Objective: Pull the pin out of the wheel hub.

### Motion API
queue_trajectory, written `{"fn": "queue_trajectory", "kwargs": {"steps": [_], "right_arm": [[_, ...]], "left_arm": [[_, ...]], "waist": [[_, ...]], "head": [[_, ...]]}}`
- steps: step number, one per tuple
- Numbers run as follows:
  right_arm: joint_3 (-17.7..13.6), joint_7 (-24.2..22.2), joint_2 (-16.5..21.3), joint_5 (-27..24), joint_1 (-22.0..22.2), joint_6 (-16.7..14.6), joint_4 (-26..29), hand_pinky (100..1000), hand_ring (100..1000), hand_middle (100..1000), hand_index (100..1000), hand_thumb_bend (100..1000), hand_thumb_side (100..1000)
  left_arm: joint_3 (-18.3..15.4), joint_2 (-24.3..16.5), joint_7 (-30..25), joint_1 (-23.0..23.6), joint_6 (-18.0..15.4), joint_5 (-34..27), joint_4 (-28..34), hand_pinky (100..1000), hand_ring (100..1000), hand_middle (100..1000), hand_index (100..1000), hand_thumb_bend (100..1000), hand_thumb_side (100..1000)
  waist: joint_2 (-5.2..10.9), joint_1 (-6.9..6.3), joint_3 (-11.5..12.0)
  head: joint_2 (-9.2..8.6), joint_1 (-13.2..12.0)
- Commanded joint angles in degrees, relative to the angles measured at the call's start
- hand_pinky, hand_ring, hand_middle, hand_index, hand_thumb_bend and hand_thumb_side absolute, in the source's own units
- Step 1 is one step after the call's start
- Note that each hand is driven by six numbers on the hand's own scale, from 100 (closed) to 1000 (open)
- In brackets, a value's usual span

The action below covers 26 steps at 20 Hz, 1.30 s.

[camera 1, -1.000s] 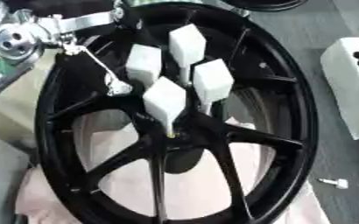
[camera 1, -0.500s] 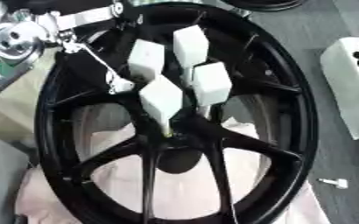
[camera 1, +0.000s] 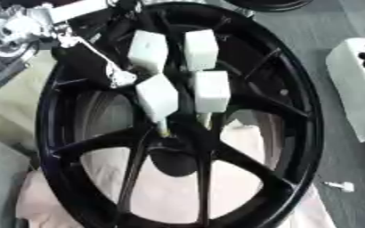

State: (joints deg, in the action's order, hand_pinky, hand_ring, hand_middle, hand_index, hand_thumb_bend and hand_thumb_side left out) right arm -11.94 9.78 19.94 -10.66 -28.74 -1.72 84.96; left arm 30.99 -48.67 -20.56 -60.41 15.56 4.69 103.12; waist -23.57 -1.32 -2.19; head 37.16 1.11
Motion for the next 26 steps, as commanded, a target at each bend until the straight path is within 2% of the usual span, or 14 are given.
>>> {"fn": "queue_trajectory", "kwargs": {"steps": [1,7,11,16,19,21,23,24,25,26], "right_arm": [[-0.3,0.2,1.3,0.3,-0.6,0.1,1.5,888,760,723,758,359,596],[-0.7,0.5,1.6,0.3,-0.3,0.0,1.5,888,760,723,758,359,594],[-1.0,0.7,1.9,0.2,0.0,-0.1,1.7,888,760,724,758,359,594],[-2.2,1.8,2.3,0.1,0.3,-0.3,1.9,888,760,723,758,361,589],[-3.4,2.8,2.5,-0.2,0.7,-0.6,2.0,888,760,723,758,360,589],[-4.3,3.7,2.9,-0.4,1.0,-0.9,2.1,888,760,723,758,359,591],[-4.9,4.4,3.2,-0.6,1.3,-1.0,2.1,888,760,723,758,357,588],[-5.1,4.6,3.3,-0.7,1.3,-1.1,2.1,888,760,723,758,357,588],[-5.1,4.7,3.4,-0.8,1.3,-1.1,2.1,888,760,723,758,357,588],[-5.1,4.7,3.3,-0.8,1.2,-1.2,2.1,888,760,723,758,356,588]], "left_arm": [[-4.3,-3.1,1.3,-0.1,1.3,-2.9,2.2,501,216,182,340,234,100],[-12.8,-5.4,5.7,1.3,3.7,-8.9,3.8,501,201,171,336,235,100],[-18.5,-7.2,9.3,2.8,3.7,-13.0,2.9,499,198,170,337,225,100],[-26.5,-11.6,14.3,8.9,1.9,-18.0,-1.9,506,203,178,349,175,100],[-31.1,-12.4,17.1,13.4,1.0,-20.8,-6.3,514,206,182,353,162,100],[-34.1,-11.9,18.9,16.4,0.9,-22.1,-9.3,532,240,207,386,154,100],[-37.1,-11.0,20.8,19.4,0.6,-22.6,-12.3,546,259,243,425,223,100],[-38.7,-10.4,21.7,21.0,0.0,-22.6,-13.9,567,293,282,469,346,100],[-40.3,-9.8,22.7,22.6,-0.8,-22.5,-15.5,570,298,287,474,359,100],[-41.8,-9.4,23.7,24.1,-1.6,-22.2,-17.0,591,330,322,511,420,142]], "waist": [[1.37,-0.02,0.2],[1.52,-0.23,0.9],[1.55,-0.25,1.7],[1.29,0.02,3.0],[0.97,0.58,4.3],[0.65,1.07,5.5],[0.47,1.47,6.3],[0.41,1.61,6.5],[0.37,1.72,6.5],[0.36,1.82,6.4]], "head": [[-0.38,0.3],[-0.11,0.8],[-0.12,0.8],[-0.2,2.2],[-0.26,3.8],[-0.44,5.4],[-0.6,6.8],[-0.75,7.3],[-0.94,7.7],[-1.2,8.0]]}}
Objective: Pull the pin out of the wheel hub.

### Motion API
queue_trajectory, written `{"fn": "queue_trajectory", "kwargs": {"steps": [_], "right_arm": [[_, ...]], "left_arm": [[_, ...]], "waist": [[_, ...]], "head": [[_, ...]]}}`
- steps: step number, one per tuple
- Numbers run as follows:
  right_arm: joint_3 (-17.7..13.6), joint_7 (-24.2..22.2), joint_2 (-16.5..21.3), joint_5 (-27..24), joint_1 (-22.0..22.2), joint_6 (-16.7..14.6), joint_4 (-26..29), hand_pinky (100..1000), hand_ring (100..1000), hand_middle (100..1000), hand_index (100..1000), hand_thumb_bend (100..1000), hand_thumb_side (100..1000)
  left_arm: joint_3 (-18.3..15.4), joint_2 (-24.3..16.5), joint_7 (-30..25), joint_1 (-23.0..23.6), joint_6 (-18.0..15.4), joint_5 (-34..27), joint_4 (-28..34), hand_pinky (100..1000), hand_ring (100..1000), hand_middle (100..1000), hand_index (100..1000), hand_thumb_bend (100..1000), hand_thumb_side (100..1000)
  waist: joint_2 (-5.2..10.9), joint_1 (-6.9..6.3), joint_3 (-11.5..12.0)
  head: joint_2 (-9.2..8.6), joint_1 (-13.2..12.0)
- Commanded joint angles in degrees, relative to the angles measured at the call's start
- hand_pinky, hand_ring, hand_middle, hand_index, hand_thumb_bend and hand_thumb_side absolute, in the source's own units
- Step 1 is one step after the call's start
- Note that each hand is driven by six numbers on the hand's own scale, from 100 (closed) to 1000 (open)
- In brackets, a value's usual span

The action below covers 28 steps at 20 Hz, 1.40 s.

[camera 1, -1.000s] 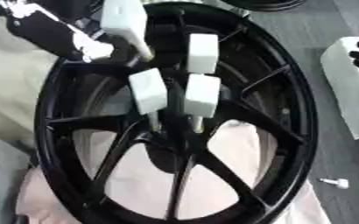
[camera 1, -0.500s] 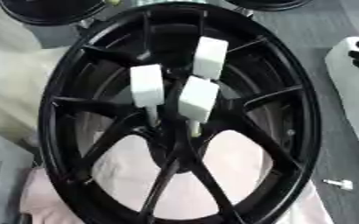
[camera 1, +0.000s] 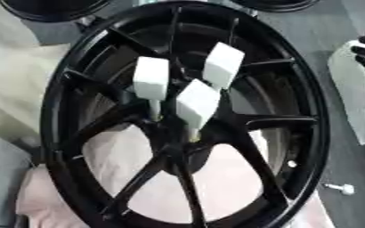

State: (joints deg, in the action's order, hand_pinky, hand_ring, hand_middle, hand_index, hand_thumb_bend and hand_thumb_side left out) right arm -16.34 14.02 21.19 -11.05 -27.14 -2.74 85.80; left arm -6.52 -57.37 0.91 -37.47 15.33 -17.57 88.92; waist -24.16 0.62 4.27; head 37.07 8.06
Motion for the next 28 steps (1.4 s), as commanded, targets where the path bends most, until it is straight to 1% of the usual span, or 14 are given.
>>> {"fn": "queue_trajectory", "kwargs": {"steps": [1,3,4,5,8,9,11,13,14,15,20,24,26,28], "right_arm": [[-0.6,0.4,2.0,-0.5,-0.5,-0.2,1.3,888,760,723,758,356,588],[-0.3,0.2,1.9,-0.6,-0.8,-0.2,1.3,888,760,723,758,356,588],[-0.2,0.1,1.7,-0.6,-0.9,-0.2,1.3,888,759,723,758,356,588],[-0.1,0.1,1.6,-0.6,-1.1,-0.1,1.4,888,759,723,758,356,587],[0.1,-0.1,1.3,-0.6,-1.5,-0.1,1.4,888,759,723,757,356,588],[0.2,-0.2,1.3,-0.6,-1.5,-0.1,1.4,888,759,723,758,356,588],[0.4,-0.4,1.1,-0.6,-1.6,0.0,1.4,888,759,723,757,356,588],[0.6,-0.6,1.0,-0.6,-1.6,0.0,1.4,887,759,723,757,355,588],[0.6,-0.6,0.9,-0.6,-1.7,0.1,1.4,887,759,723,757,355,588],[0.7,-0.7,0.9,-0.6,-1.7,0.1,1.4,887,759,722,757,355,587],[0.9,-0.9,0.8,-0.5,-1.9,0.1,1.8,886,759,722,757,356,581],[1.1,-1.1,0.4,-0.4,-1.9,0.2,2.2,885,759,722,756,358,580],[1.2,-1.1,0.3,-0.4,-2.0,0.3,2.2,886,759,722,756,360,578],[1.4,-1.2,0.0,-0.3,-2.3,0.4,2.3,886,759,722,756,363,578]], "left_arm": [[-5.8,-0.4,3.1,2.7,-2.3,0.6,-4.2,593,333,325,514,422,143],[-8.9,0.7,5.0,5.8,-4.1,1.6,-6.1,618,367,360,547,481,194],[-10.5,1.2,6.0,7.4,-5.1,1.9,-6.6,677,467,466,647,605,346],[-11.7,1.7,7.0,8.9,-6.1,2.6,-7.1,720,534,542,718,690,440],[-12.7,3.0,9.7,13.4,-8.4,4.9,-7.4,776,625,632,787,839,562],[-12.9,3.4,10.6,14.9,-8.8,5.6,-7.0,780,631,643,803,869,592],[-13.4,4.1,12.6,18.2,-9.6,5.8,-5.4,778,629,642,805,874,609],[-13.9,4.6,14.6,21.3,-10.0,5.0,-3.2,768,618,628,793,838,608],[-14.2,4.8,15.6,22.1,-10.1,4.3,-2.1,755,603,612,775,770,588],[-14.4,5.1,16.6,22.5,-10.2,3.5,-0.8,748,595,603,768,746,577],[-12.5,7.1,20.1,20.7,-13.7,-1.5,6.6,716,545,551,737,731,553],[-10.9,11.7,20.5,18.4,-17.5,-5.4,12.5,705,528,533,717,695,527],[-10.3,13.7,20.3,18.2,-18.7,-7.4,13.7,705,527,533,717,699,534],[-9.7,15.9,20.5,18.5,-18.5,-9.4,12.8,703,525,531,717,699,535]], "waist": [[0.96,-0.05,-0.3],[0.89,-0.02,-0.6],[0.8,-0.04,-0.9],[0.71,-0.08,-1.2],[0.63,-0.16,-1.9],[0.64,-0.18,-2.1],[0.7,-0.19,-2.4],[0.78,-0.23,-2.8],[0.82,-0.26,-2.9],[0.86,-0.31,-3.0],[1.14,-0.34,-3.4],[1.29,-0.09,-3.1],[1.32,-0.07,-3.2],[1.33,0.15,-3.5]], "head": [[-1.35,1.3],[-1.85,1.3],[-2.08,1.1],[-2.28,0.9],[-2.31,0.5],[-2.22,0.3],[-2.15,-0.1],[-2.13,-0.5],[-2.09,-0.5],[-1.99,-0.5],[-1.83,0.3],[-1.87,0.5],[-1.94,0.5],[-2.2,0.1]]}}
